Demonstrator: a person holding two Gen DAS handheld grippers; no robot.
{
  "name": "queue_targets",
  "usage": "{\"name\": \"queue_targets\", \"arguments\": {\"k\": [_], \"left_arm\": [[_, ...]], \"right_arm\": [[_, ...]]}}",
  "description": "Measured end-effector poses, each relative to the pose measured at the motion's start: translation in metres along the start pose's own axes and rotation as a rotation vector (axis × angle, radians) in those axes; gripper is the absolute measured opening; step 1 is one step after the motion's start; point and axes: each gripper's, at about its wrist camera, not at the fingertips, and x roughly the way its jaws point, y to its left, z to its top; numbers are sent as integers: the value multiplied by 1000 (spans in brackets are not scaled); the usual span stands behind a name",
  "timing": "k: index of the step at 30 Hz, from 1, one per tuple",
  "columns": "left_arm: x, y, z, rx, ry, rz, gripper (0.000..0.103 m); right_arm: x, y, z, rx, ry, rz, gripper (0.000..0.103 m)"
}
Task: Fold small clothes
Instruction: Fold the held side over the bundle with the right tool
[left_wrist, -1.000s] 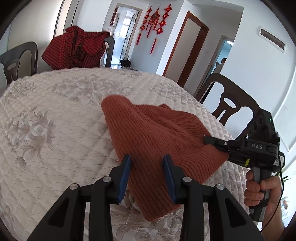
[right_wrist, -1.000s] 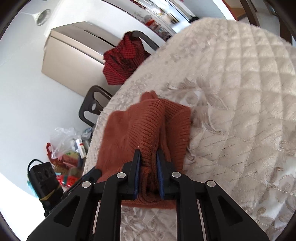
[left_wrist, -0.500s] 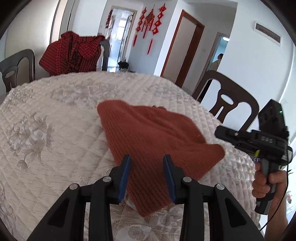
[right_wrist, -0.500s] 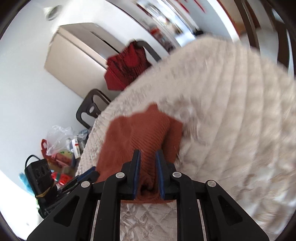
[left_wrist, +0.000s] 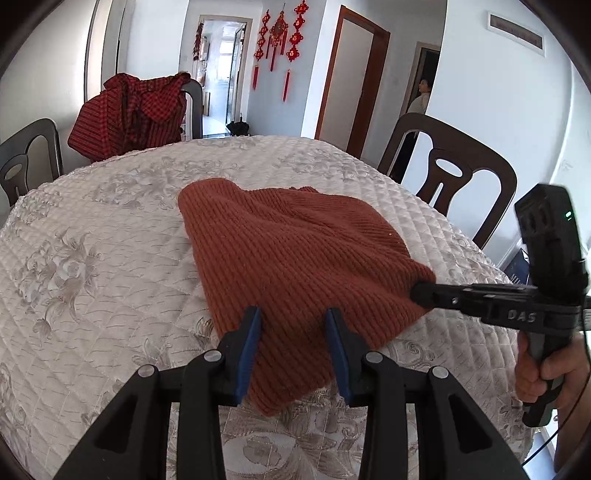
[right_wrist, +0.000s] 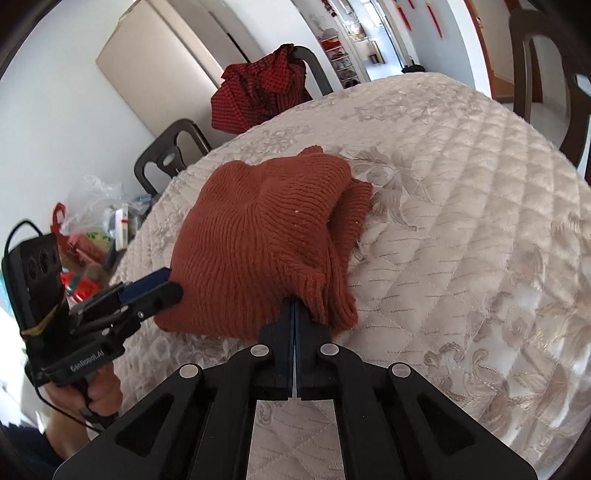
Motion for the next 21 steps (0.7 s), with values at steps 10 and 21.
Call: {"name": "queue_targets", "arguments": {"k": [10,21], "left_arm": [[2,14,19,-75,-24,-16,39],[6,25,32,-106,-36,-11,39]], "right_arm": [[8,19,20,-35,-63,9,1],[-2,11,26,25,-128,50,1]]}}
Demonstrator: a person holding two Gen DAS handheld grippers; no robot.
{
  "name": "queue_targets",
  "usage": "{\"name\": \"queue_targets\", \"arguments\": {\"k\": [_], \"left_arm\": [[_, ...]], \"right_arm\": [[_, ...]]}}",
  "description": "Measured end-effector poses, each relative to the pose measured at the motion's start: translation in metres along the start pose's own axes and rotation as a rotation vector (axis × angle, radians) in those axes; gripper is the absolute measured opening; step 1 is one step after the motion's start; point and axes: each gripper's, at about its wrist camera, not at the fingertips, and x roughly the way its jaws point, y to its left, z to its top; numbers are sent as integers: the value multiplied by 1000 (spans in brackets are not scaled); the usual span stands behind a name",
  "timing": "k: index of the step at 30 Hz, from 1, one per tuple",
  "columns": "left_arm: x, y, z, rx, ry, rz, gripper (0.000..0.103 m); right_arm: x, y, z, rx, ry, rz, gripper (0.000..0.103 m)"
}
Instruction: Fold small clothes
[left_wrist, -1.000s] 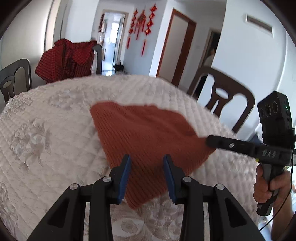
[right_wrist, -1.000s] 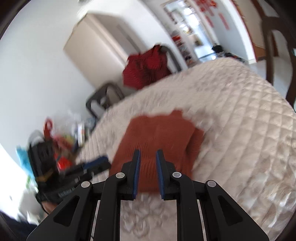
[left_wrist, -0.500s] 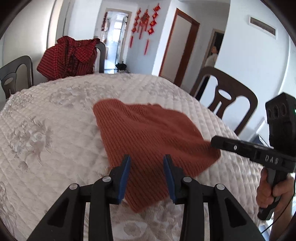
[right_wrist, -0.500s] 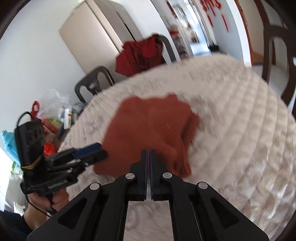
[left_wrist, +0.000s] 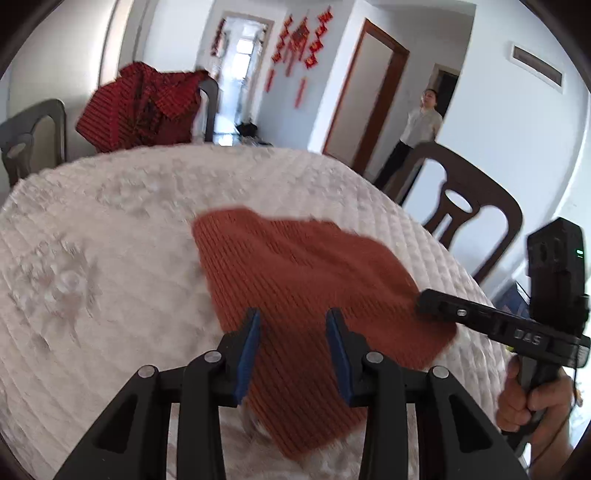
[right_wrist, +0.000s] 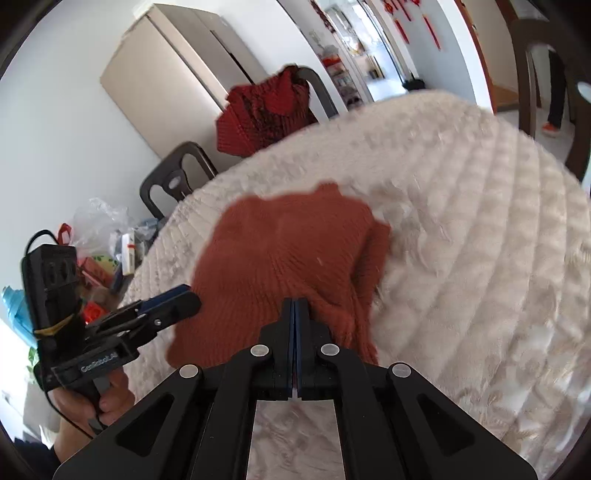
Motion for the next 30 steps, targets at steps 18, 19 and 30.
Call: {"name": "queue_targets", "arguments": {"k": [18,19,30], "left_arm": [[34,20,27,-9,14,47,39],[40,22,30,-12,20,62,39],[51,22,25,-1,63,79,39]], "right_arm": [[31,-24,30,60,-5,-47,1],[34,-24,34,56,-3,-53,1],[40,-38,36,27,19,-159,1]]}}
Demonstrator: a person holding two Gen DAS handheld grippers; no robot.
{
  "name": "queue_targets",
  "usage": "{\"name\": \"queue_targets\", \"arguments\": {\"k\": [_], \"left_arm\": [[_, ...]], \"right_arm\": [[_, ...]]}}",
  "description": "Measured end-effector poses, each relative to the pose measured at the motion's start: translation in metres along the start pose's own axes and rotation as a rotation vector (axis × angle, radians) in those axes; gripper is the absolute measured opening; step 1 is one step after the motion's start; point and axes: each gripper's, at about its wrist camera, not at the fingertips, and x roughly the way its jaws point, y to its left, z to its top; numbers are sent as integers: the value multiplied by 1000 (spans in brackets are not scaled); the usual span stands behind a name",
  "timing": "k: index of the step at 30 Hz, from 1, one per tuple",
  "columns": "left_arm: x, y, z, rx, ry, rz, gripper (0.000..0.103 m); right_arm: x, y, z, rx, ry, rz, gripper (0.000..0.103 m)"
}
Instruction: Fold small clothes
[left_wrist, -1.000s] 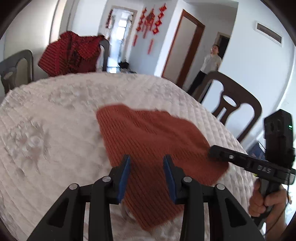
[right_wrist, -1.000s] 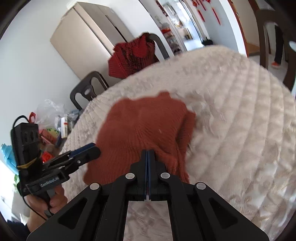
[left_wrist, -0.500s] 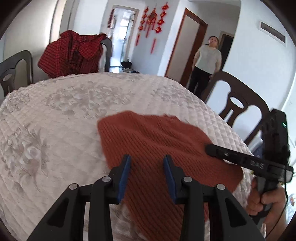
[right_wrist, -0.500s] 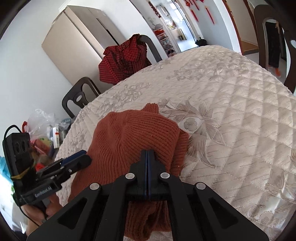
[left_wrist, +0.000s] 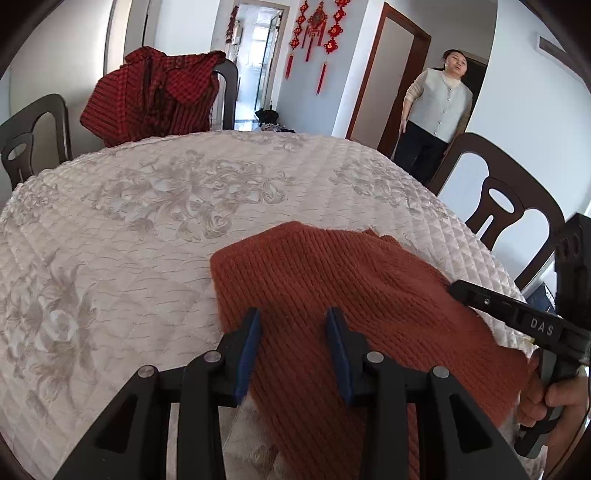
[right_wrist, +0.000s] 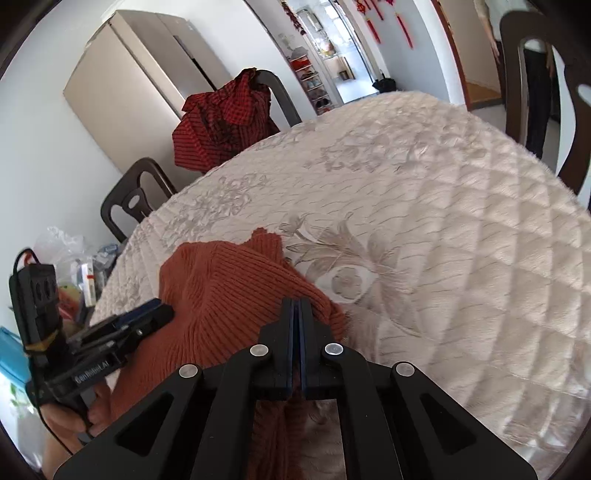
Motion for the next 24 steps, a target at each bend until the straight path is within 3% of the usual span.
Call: {"name": "queue_targets", "arguments": {"k": [2,8,13,18,24], "left_arm": [[-19,-4,-4,10,-30,-8,39],[-67,-18,-36,41,-77,-64,39],[-59,-24,-63,52,-24,-72,40],[-61,-19,-64,29,-21,-70,42],[-83,-37,-71,76,-66,-62,42]], "right_arm": [[-13,8,-2,-35,-19,-13,1],[-59,40,-26,-152,-61,61,1],[-44,34,-53,-176,28,15,1],[-49,30,-55,-163,29,24,0],[-65,51,-62,-209,10,58,1]]}}
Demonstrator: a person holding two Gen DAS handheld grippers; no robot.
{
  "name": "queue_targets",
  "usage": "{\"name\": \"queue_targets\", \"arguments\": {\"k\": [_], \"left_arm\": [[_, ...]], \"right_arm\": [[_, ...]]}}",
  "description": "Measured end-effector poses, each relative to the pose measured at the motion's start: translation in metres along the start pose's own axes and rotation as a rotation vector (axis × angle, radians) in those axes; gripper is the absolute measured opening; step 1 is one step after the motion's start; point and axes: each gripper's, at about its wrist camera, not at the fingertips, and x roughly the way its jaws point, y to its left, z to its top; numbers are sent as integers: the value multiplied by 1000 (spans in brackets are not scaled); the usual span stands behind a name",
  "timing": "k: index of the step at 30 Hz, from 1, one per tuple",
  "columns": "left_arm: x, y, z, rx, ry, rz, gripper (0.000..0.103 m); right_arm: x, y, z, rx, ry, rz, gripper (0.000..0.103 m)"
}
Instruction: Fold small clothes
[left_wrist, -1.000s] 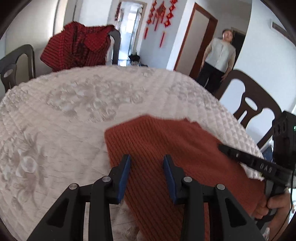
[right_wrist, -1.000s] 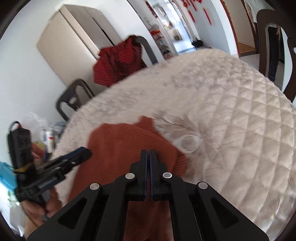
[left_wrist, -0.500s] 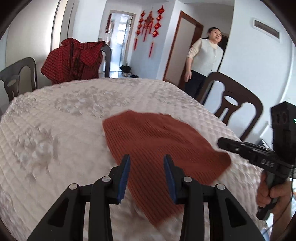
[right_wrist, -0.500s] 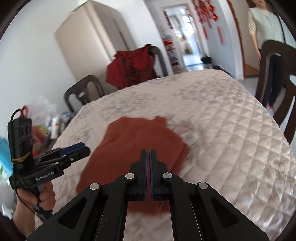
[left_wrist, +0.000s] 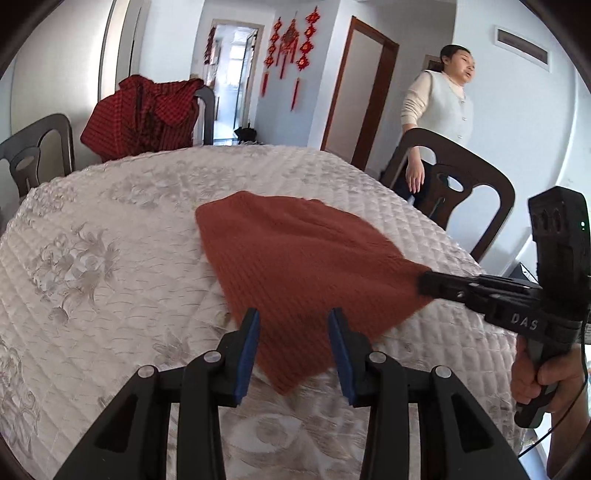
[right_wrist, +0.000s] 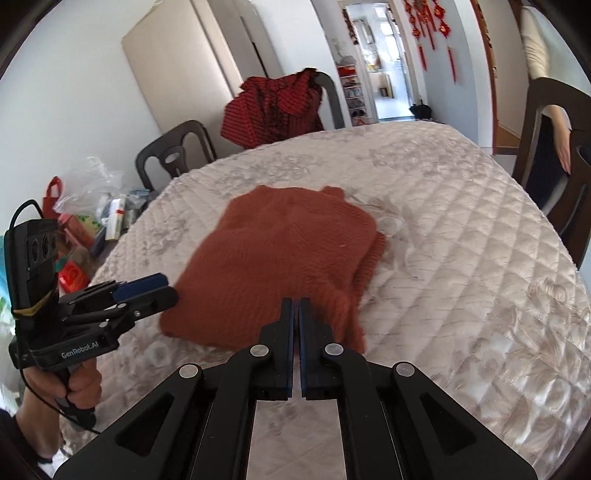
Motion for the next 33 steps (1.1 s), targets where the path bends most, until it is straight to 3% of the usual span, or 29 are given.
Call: {"name": "queue_targets", "arguments": {"k": [6,11,14,17,20,25,33], "left_arm": [[18,4,-12,-12,65,16,42],[10,7,-11,-32,57,11,42],[4,3,-5,-34,20,5,41],[8,3,-2,-26,12,11,41],[26,13,-9,-47,59,20,42],[19,16,-10,-82,63,4,42],[2,10,-7,-76,48,89,42]], "right_arm": [[25,-11,-13,25,87,-23,1],[2,-4,-6,29,12,28,1],[-2,-11,-1,62,-35,13,1],[11,-24,-2,119,-5,-12,1],[19,-34,-10,167,11,19,1],[11,-30,-10,145,14,11,1],[-5,-12,-7,71,-10,0,6]]}}
